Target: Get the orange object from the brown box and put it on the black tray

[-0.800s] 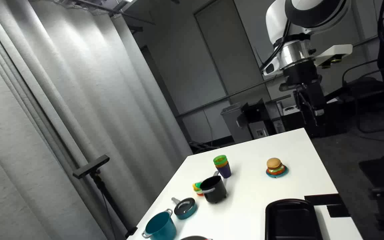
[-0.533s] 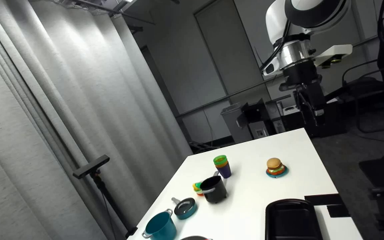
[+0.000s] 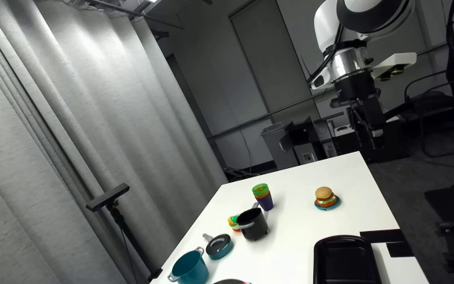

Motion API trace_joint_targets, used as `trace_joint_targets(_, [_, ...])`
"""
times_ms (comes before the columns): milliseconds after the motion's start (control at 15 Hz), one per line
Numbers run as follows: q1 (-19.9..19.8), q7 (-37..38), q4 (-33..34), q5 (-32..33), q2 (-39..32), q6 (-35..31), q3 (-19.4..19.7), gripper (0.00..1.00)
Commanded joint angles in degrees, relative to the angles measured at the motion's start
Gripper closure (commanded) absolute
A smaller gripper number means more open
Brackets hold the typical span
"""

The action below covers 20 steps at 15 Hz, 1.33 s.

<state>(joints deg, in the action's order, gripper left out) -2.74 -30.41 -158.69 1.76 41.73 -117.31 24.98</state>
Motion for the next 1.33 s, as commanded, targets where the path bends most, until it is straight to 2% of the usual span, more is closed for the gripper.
trace_joint_targets(0, [-1.3,-0.8,0.1,-1.1,-0.4,0.1,-1.3,0.0])
trace_joint_targets(400, [-1.3,-0.8,0.1,-1.1,-0.4,0.1,-1.3,0.0])
trace_joint_targets(933, [-3.2,1.8,0.1,1.3,-4.0,0.0,-4.9,0.0])
trace_joint_targets(1267, [-2.7,2.8,0.0,2.9,-8.8,-0.6,-8.1,0.0])
